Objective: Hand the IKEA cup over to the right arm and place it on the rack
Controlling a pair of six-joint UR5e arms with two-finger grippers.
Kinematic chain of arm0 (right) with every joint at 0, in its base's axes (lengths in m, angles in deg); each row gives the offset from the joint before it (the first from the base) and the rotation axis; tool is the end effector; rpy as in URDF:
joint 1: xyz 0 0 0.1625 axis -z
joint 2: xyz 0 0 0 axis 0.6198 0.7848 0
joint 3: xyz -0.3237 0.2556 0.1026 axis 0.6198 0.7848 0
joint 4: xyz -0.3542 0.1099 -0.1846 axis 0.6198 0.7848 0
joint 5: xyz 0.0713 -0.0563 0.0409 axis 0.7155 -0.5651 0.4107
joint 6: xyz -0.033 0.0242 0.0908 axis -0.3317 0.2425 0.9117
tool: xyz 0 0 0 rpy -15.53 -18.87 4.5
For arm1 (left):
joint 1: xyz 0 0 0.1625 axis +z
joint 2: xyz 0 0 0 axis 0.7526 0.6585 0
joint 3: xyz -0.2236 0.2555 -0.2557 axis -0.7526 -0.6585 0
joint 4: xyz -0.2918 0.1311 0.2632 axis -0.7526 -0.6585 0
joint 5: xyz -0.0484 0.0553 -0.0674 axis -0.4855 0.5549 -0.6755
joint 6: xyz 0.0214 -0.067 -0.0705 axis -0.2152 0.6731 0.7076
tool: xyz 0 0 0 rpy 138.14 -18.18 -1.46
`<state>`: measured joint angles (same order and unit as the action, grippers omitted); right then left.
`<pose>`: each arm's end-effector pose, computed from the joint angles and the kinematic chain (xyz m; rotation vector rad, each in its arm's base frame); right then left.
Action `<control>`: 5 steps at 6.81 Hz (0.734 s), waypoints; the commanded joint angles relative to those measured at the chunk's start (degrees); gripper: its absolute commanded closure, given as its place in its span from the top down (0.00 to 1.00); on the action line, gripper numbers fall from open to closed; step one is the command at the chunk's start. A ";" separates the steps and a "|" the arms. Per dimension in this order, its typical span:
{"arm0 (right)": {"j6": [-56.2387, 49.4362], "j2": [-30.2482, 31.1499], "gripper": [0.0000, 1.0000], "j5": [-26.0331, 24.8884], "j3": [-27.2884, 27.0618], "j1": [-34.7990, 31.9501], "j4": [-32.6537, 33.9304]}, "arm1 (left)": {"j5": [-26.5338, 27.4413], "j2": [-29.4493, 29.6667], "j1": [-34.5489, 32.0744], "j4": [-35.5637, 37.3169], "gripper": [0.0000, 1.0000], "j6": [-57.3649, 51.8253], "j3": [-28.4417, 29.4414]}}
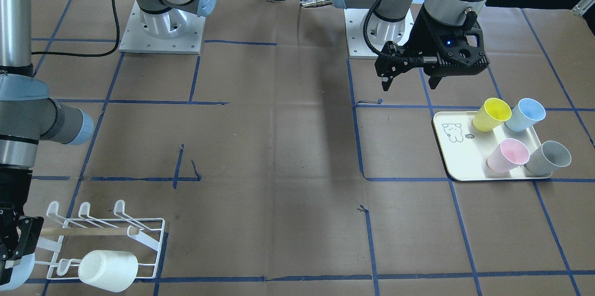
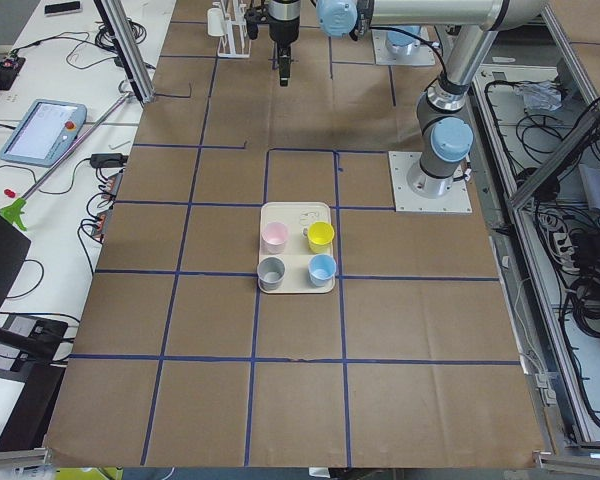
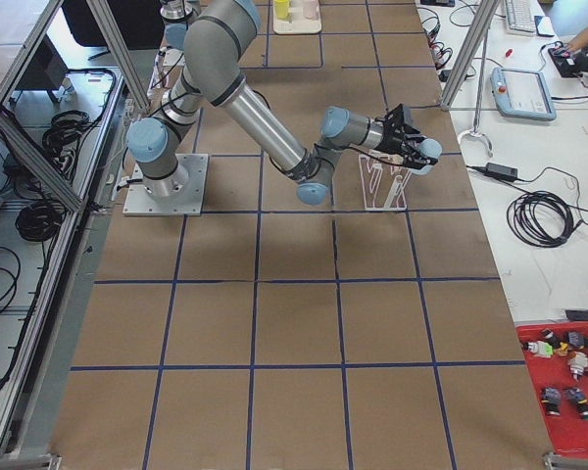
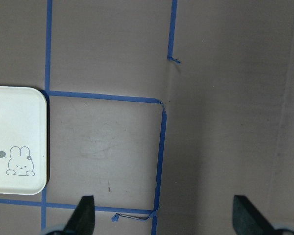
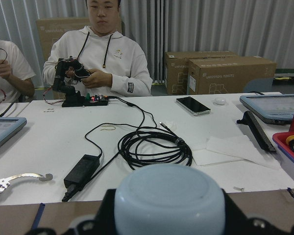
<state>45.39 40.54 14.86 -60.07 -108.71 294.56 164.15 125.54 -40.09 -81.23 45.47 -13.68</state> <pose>-0.0618 -0.6515 0.2814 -0.0836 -2.5299 1.8230 -0.1232 -0.4871 0.4821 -0.0906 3.1317 -0.0562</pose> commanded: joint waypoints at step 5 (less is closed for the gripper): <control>-0.25 0.16 1.00 -1.23 -2.57 -0.17 0.45 | 0.14 -0.59 0.04 0.63 0.99 -1.85 -0.18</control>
<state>45.05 40.29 14.06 -62.58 -108.84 295.50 164.28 125.05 -40.01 -80.74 43.89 -13.84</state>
